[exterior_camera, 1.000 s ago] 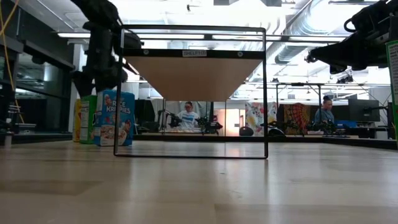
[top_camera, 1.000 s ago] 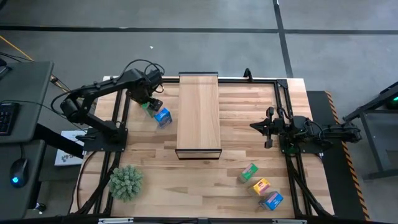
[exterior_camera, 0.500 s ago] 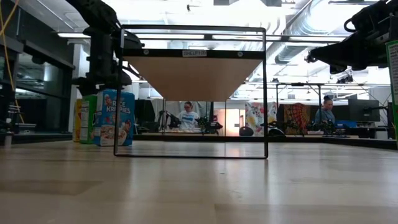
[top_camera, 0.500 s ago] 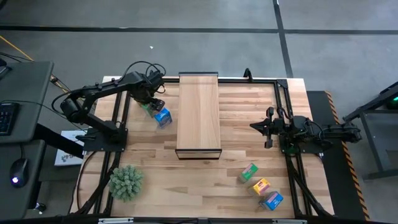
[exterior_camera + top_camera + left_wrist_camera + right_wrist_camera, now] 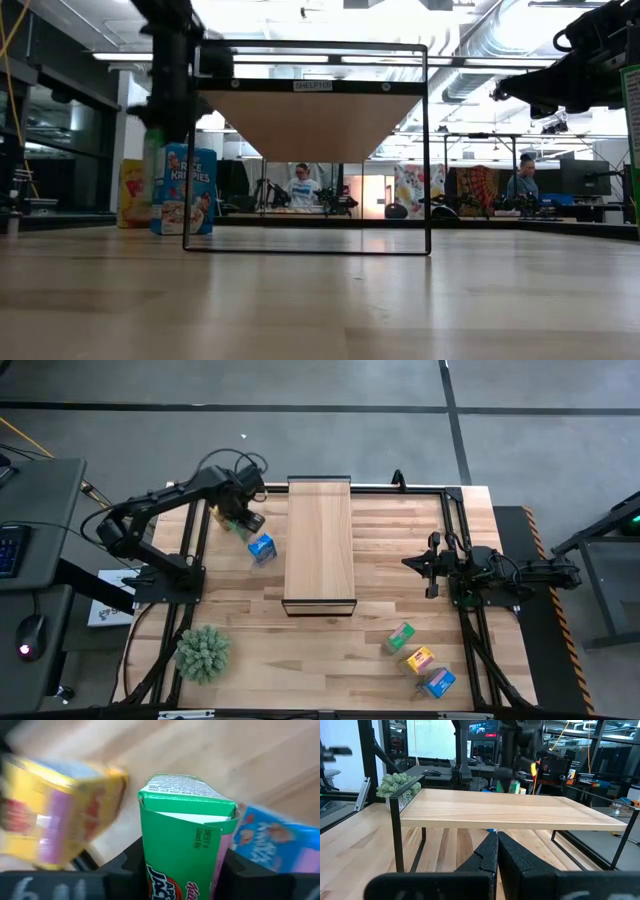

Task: Stack cereal on shelf
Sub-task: Put the left green cereal on the shelf

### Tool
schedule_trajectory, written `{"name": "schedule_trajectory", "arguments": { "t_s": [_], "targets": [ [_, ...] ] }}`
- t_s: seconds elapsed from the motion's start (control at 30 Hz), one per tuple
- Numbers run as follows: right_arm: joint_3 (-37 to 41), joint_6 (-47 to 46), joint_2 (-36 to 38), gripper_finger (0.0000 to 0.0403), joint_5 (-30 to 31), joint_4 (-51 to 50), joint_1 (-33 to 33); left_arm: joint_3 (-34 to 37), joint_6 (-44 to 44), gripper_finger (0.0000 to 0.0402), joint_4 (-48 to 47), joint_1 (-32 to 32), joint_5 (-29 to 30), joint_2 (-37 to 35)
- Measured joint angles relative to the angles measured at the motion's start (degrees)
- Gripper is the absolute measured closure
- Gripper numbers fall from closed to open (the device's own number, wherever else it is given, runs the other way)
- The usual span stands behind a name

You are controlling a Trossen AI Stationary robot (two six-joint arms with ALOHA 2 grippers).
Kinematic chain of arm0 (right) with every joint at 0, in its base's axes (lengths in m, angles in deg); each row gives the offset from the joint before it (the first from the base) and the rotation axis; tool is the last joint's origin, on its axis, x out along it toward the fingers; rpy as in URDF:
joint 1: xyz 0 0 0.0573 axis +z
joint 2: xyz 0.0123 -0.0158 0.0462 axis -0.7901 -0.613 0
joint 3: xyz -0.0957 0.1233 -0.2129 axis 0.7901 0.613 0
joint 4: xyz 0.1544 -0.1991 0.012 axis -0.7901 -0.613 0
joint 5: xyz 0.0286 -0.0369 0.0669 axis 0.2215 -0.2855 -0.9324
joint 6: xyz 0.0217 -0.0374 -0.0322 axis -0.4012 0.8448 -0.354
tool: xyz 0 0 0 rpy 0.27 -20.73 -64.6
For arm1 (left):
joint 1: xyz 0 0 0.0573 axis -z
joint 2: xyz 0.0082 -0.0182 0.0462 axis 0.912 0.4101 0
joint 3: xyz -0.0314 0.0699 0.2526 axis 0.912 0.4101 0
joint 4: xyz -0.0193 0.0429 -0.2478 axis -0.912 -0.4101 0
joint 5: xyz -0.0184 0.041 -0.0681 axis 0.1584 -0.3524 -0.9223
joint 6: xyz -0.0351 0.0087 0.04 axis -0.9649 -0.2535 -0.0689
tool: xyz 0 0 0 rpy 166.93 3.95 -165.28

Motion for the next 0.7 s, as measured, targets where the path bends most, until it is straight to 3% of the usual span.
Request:
{"name": "schedule_trajectory", "arguments": {
  "t_s": [0.23, 0.37, 0.5, 0.6, 0.7],
  "targets": [
    [0.00, 0.00, 0.00, 0.0402, 0.01, 0.00, 0.00, -24.25, 5.70, 0.0269, -9.63, -1.05, 4.06, -0.26],
    [0.01, 0.01, 0.00, 0.0402, 0.01, 0.00, 0.00, -39.16, 12.70, 0.0269, -11.14, 0.94, 0.02, 0.90],
    [0.02, 0.00, 0.00, 0.0402, 0.00, 0.00, 0.00, -52.43, 16.50, 0.0269, -16.07, 7.14, -1.90, 6.54],
    [0.01, 0.00, 0.00, 0.0402, 0.01, 0.00, 0.00, -59.37, 18.42, 0.0269, -20.64, 11.89, -0.30, 11.86],
    [0.02, 0.00, 0.00, 0.0402, -0.01, 0.00, 0.00, -61.82, 20.03, 0.0269, -21.67, 15.35, 2.39, 16.75]
  ]
}}
